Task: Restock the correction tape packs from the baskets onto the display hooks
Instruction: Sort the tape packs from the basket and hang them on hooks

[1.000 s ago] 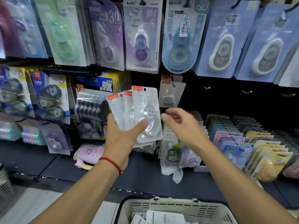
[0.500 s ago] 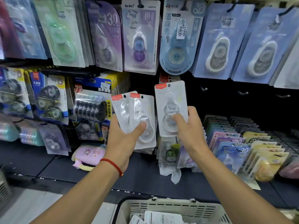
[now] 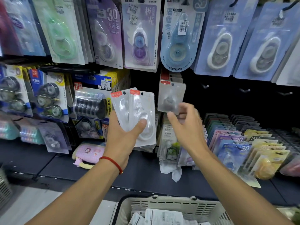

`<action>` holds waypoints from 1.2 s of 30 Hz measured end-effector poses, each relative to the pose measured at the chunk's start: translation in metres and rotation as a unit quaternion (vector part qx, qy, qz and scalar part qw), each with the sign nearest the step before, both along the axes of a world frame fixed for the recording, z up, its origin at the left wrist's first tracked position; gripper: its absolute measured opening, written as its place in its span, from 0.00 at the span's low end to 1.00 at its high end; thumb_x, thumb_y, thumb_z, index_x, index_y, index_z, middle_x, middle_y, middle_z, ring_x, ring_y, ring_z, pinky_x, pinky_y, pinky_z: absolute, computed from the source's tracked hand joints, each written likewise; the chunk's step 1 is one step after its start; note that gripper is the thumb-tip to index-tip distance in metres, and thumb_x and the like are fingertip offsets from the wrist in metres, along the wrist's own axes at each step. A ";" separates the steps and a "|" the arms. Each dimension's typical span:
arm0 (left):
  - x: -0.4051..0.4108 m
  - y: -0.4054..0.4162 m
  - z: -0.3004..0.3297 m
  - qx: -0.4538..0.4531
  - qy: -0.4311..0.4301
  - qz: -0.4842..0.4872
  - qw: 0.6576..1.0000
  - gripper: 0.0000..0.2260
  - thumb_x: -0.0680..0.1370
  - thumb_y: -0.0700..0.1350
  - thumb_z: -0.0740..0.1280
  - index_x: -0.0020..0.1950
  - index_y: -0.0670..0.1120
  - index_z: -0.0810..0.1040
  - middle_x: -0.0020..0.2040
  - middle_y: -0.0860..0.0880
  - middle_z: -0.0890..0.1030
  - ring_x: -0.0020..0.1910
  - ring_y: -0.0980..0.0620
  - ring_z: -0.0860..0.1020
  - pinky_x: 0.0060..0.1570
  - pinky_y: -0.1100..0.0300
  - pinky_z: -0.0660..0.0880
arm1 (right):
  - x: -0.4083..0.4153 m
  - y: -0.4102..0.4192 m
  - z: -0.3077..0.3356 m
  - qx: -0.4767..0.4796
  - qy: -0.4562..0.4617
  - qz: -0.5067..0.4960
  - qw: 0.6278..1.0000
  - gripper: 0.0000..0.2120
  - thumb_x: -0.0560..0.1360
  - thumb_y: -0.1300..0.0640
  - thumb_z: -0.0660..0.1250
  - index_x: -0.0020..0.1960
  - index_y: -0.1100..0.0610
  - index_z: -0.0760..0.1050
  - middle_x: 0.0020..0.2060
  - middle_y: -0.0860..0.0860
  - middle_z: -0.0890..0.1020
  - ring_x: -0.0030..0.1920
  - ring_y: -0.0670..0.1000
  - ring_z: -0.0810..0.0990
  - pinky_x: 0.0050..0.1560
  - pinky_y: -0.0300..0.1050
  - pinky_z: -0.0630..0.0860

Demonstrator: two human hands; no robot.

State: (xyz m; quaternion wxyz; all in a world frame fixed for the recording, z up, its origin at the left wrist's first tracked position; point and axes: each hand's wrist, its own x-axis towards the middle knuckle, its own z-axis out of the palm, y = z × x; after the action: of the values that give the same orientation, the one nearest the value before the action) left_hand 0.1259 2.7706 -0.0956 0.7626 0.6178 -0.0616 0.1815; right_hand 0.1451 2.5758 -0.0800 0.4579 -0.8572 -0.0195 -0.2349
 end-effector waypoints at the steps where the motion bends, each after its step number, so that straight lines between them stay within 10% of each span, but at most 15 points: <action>1: 0.000 -0.001 0.000 -0.009 0.003 -0.017 1.000 0.29 0.74 0.41 0.79 0.72 0.51 0.72 0.64 0.52 0.84 0.64 0.52 0.83 0.66 0.47 0.78 | -0.001 0.002 0.001 0.009 0.017 0.057 0.998 0.20 0.80 0.41 0.69 0.68 0.48 0.73 0.60 0.43 0.78 0.57 0.40 0.78 0.60 0.44 0.78; 5: -0.001 -0.007 -0.001 -0.034 0.012 -0.068 0.997 0.30 0.72 0.44 0.80 0.71 0.52 0.72 0.64 0.49 0.84 0.63 0.47 0.83 0.64 0.41 0.80 | -0.006 0.009 -0.003 0.058 0.090 0.186 0.977 0.15 0.77 0.42 0.74 0.60 0.45 0.78 0.52 0.38 0.85 0.52 0.39 0.83 0.51 0.36 0.80; 20: 0.009 0.000 -0.007 0.015 0.022 -0.009 1.000 0.23 0.77 0.32 0.73 0.61 0.58 0.77 0.54 0.58 0.86 0.53 0.58 0.85 0.47 0.66 0.80 | 0.002 -0.004 0.003 0.244 -0.010 0.064 0.968 0.20 0.76 0.47 0.75 0.63 0.47 0.70 0.53 0.45 0.87 0.49 0.43 0.87 0.46 0.39 0.80; 27: 0.005 0.001 -0.006 0.042 0.024 0.020 0.999 0.22 0.77 0.37 0.77 0.66 0.51 0.74 0.52 0.59 0.87 0.51 0.58 0.86 0.44 0.66 0.81 | 0.002 -0.003 -0.003 0.051 0.004 -0.049 0.997 0.32 0.78 0.38 0.70 0.75 0.50 0.63 0.68 0.46 0.72 0.65 0.47 0.73 0.61 0.45 0.73; 36: -0.001 -0.016 -0.001 0.059 0.019 -0.101 0.993 0.26 0.81 0.37 0.71 0.76 0.57 0.71 0.59 0.49 0.86 0.59 0.49 0.85 0.59 0.47 0.82 | 0.002 -0.001 -0.002 0.147 0.032 0.195 0.969 0.10 0.77 0.51 0.73 0.56 0.52 0.79 0.48 0.46 0.89 0.48 0.46 0.88 0.44 0.35 0.81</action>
State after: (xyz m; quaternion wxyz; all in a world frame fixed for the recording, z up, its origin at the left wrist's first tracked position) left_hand 0.1248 2.7542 -0.0967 0.7404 0.6555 -0.1201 0.0878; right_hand 0.1473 2.5752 -0.0820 0.6161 -0.7673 -0.1372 -0.1137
